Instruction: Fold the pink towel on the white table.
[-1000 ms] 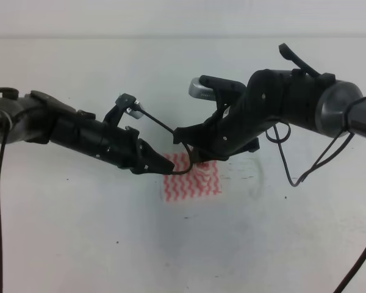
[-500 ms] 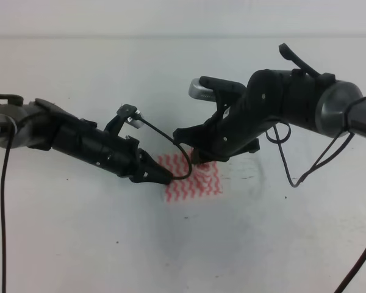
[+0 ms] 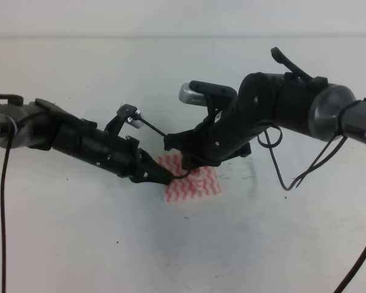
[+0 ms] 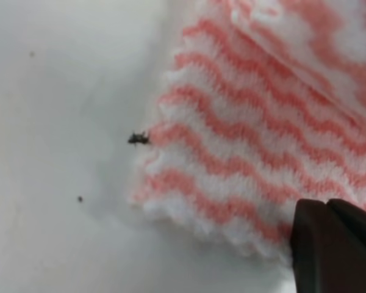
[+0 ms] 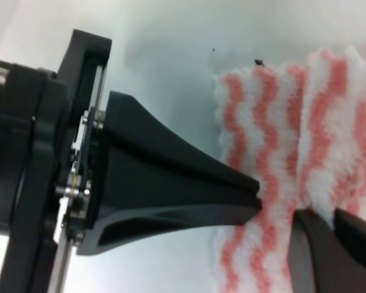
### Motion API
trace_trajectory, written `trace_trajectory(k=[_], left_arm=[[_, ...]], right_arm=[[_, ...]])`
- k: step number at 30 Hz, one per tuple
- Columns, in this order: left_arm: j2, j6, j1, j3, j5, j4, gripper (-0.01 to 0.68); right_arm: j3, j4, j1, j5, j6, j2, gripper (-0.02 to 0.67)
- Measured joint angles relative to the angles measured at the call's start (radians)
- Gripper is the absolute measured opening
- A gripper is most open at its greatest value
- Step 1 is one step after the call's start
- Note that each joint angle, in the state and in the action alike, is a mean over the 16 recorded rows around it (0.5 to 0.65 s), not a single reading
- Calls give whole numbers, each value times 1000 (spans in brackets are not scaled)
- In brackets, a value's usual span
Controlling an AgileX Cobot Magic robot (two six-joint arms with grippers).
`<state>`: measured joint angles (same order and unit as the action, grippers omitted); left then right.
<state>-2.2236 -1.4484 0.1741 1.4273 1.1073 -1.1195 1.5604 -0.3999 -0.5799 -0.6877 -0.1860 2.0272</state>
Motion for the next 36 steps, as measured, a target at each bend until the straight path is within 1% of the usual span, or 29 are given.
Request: trace_trajectory(k=[25, 31, 36], left_arm=[[0, -10, -2, 0, 5, -1, -5], [0, -67, -6, 1, 38, -13, -5], [0, -160, -10, 1, 87, -26, -5]], right_arm=[[15, -15, -9, -1, 7, 21, -16], [16, -16, -9, 0, 10, 22, -16], [16, -16, -9, 0, 12, 22, -16]])
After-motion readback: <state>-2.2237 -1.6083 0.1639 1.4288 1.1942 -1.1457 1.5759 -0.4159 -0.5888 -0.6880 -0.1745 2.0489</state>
